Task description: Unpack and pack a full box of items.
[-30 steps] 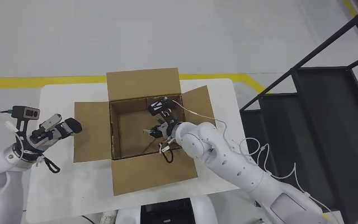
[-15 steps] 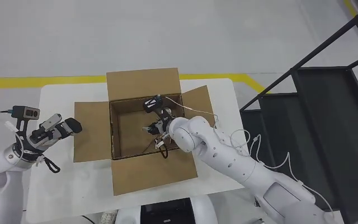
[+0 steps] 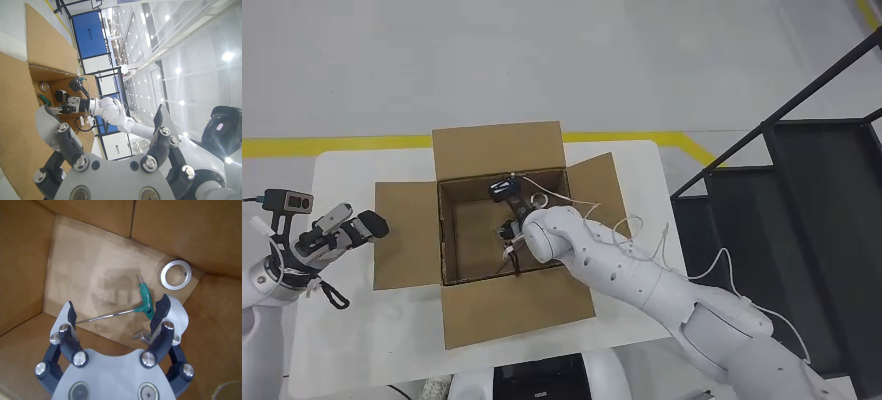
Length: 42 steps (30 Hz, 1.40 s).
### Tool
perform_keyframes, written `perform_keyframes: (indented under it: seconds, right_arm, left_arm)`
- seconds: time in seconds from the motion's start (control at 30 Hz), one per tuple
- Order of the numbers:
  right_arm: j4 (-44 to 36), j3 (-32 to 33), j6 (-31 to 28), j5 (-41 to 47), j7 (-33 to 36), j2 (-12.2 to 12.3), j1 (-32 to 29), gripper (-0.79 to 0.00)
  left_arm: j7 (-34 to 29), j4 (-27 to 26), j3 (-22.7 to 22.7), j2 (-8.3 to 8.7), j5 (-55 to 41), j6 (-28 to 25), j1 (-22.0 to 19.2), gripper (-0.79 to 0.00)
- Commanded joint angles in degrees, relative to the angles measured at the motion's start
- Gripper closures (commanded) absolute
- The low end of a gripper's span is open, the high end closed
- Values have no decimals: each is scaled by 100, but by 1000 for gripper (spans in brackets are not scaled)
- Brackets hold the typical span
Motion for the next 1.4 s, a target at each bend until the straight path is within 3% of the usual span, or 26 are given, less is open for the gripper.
perform_keyframes:
  seconds: [0.0, 0.23, 0.53, 0.77, 0.97, 1.17, 1.37]
  right_arm:
    - [64, 9, 174, 8, -179, -60, -22, -785]
    - [-433, 394, 744, 298, -905, -93, -560, -785]
    - [-1002, 671, 1504, -159, -1763, -43, -1299, -785]
    - [-1164, 852, 2002, -464, -1789, -51, -1496, -785]
    - [-1031, 885, 2015, -437, -1791, -146, -1449, -785]
    - [-543, 775, 1666, -438, -2042, -298, -1265, -785]
    - [-146, 775, 1777, -280, -2309, -475, -1174, -785]
  left_arm:
    - [0, 0, 0, 0, 0, 0, 0, -785]
    - [0, 0, 0, 0, 0, 0, 0, -785]
    - [0, 0, 0, 0, 0, 0, 0, -785]
    - [0, 0, 0, 0, 0, 0, 0, -785]
    - [0, 0, 0, 0, 0, 0, 0, -785]
    - [0, 0, 0, 0, 0, 0, 0, -785]
    - [0, 0, 0, 0, 0, 0, 0, -785]
